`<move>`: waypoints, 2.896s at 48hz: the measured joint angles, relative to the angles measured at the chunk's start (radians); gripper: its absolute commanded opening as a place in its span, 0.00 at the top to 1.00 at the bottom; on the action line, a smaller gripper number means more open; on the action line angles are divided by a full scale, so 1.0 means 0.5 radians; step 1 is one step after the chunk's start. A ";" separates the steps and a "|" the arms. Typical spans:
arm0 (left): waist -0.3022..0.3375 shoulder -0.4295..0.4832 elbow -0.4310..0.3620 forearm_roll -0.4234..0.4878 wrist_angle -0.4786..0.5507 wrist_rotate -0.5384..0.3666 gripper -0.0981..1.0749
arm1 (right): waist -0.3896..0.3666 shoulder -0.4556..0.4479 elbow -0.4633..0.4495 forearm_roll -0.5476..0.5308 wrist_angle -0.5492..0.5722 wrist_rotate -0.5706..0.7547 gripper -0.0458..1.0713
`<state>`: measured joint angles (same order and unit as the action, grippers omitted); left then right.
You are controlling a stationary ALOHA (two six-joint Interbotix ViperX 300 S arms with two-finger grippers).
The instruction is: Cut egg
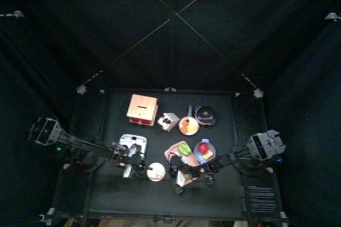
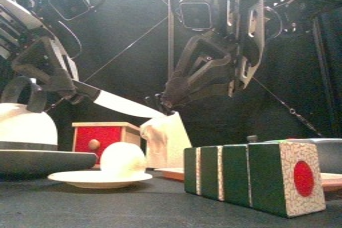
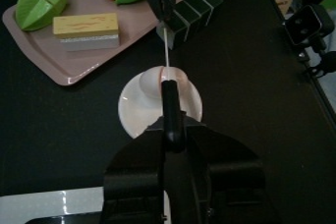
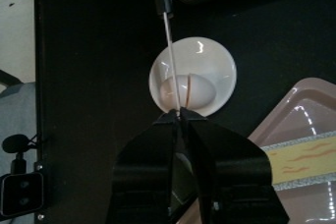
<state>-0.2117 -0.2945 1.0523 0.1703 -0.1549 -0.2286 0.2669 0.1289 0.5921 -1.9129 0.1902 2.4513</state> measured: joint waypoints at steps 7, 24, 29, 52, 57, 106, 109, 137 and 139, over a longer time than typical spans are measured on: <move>0.000 -0.003 0.000 -0.003 -0.006 -0.003 0.51 | -0.003 0.025 -0.025 -0.009 0.009 0.000 0.43; 0.012 0.000 0.000 0.000 -0.034 -0.003 0.51 | -0.025 0.086 -0.043 0.009 0.012 0.000 0.44; 0.015 0.015 0.000 0.000 -0.046 0.000 0.51 | -0.031 0.089 -0.046 0.028 0.012 0.000 0.48; 0.043 0.123 0.003 -0.003 -0.089 -0.003 0.51 | -0.028 0.156 -0.064 0.043 -0.006 -0.009 0.66; 0.043 0.144 0.003 -0.021 -0.089 0.000 0.51 | -0.028 0.181 -0.074 0.064 -0.006 -0.006 0.66; 0.043 0.319 0.000 -0.028 -0.086 0.003 0.51 | -0.040 0.245 -0.104 0.080 -0.031 -0.006 0.66; 0.043 0.328 0.000 -0.028 -0.083 0.003 0.51 | -0.040 0.245 -0.101 0.080 -0.031 -0.003 0.66; 0.043 0.411 -0.009 -0.028 -0.080 0.003 0.51 | -0.052 0.298 -0.117 0.141 -0.037 -0.003 0.67; 0.043 0.417 -0.012 -0.028 -0.077 0.003 0.51 | -0.049 0.298 -0.117 0.144 -0.037 -0.003 0.67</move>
<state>-0.1902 -0.0859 1.0462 0.1565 -0.1933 -0.2270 0.2424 0.2777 0.5338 -1.8408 0.1718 2.4498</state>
